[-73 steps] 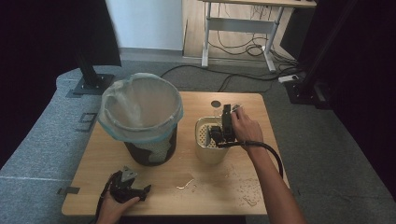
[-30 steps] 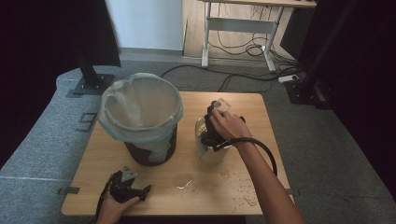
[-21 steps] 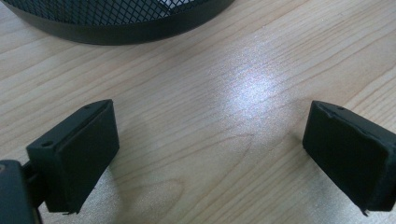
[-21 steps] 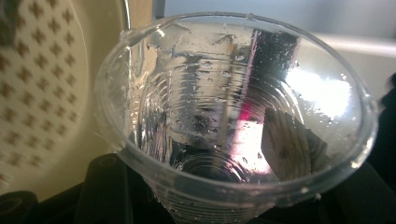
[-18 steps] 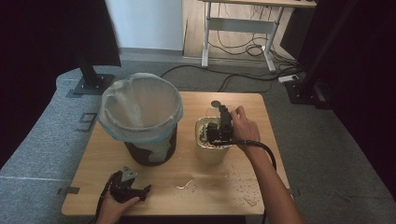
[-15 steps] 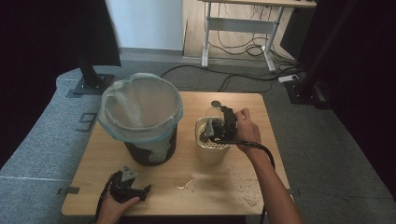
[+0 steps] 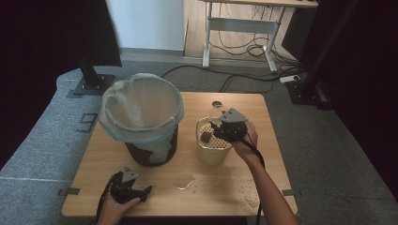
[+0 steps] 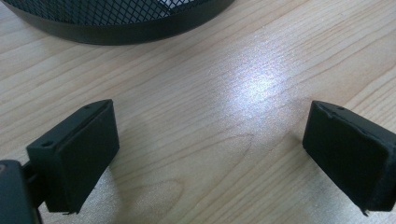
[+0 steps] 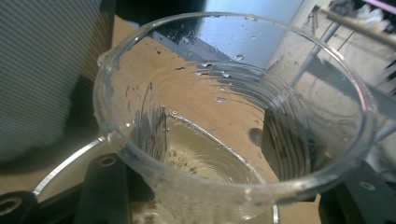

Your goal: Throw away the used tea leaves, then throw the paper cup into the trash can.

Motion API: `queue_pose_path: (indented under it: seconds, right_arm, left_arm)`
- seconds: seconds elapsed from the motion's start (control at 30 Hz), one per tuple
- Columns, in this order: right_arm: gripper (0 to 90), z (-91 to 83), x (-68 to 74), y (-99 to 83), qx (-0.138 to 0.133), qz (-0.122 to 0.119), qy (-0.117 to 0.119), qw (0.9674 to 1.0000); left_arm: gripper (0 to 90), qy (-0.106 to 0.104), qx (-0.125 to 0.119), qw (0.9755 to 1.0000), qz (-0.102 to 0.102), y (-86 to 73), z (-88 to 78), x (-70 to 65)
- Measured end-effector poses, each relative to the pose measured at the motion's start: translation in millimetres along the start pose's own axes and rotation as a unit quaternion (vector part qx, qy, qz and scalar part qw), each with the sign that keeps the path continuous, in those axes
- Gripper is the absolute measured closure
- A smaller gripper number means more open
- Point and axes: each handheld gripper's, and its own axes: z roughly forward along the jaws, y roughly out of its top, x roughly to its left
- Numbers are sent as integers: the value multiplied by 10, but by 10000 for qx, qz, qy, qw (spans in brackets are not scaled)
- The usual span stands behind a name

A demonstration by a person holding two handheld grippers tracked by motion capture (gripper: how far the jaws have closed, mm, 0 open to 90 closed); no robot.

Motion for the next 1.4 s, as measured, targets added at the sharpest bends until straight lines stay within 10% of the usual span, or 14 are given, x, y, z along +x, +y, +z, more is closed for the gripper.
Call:
queue_pose_path:
  seconds: [0.7, 0.93, 1.07, 1.4]
  right_arm:
    - [408, -163, -76, 213, -632, 637, 299, 9955]
    - [408, -345, -63, 685, -1197, 788, 466, 9886]
    - [409, -409, -9, 1034, -1547, 1151, 928, 9768]
    - [391, -119, 472, 1702, -1463, 761, 1355, 9770]
  left_arm:
    - [35, -3, 11, 10000, 8, 0, -3, -1]
    - [35, -3, 7, 10000, 9, -1, -3, -1]
    - [35, -3, 4, 10000, 15, 0, -3, -1]
    - [35, -34, 6, 10000, 23, -1, -2, -5]
